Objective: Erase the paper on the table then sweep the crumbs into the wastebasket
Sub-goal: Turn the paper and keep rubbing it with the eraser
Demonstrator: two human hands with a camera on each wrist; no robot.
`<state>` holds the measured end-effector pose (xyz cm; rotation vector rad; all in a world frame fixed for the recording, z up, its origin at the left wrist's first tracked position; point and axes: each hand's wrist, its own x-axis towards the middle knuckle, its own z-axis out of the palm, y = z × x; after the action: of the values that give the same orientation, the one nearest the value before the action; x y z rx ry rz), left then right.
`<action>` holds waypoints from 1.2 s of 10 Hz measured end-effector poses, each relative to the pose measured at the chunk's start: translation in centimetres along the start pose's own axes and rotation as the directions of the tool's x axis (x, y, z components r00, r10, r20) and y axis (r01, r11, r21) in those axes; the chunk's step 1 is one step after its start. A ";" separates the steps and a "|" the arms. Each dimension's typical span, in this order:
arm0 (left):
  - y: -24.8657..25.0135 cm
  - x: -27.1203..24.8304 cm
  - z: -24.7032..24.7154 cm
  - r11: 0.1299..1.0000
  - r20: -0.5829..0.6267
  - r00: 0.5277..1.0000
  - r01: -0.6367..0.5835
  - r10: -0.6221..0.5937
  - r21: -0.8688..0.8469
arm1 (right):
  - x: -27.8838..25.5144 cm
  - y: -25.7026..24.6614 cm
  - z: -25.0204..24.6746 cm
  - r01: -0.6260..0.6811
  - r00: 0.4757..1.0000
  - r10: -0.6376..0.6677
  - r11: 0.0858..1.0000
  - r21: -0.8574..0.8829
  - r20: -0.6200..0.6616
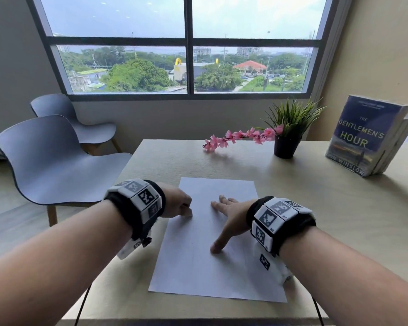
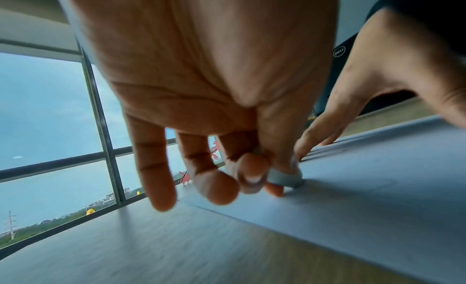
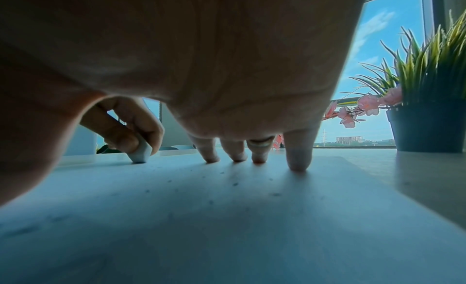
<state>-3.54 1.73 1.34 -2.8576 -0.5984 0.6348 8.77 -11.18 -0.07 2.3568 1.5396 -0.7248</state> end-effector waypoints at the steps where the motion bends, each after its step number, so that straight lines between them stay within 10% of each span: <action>1: 0.3 -0.1 0.3 0.999 -0.012 0.999 -0.030 0.030 0.027 | 0.0 0.0 0.0 0.001 1.000 -0.001 1.000 -0.008 -0.001; 12: 0.9 -2.3 0.6 0.998 -0.003 0.999 -0.035 0.036 0.058 | 0.0 0.0 0.0 -0.001 1.000 0.001 1.000 -0.003 -0.002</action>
<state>-5.39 -0.01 1.42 -2.8207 -0.5211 0.6409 8.80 -11.23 -0.08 2.3563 1.5394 -0.7194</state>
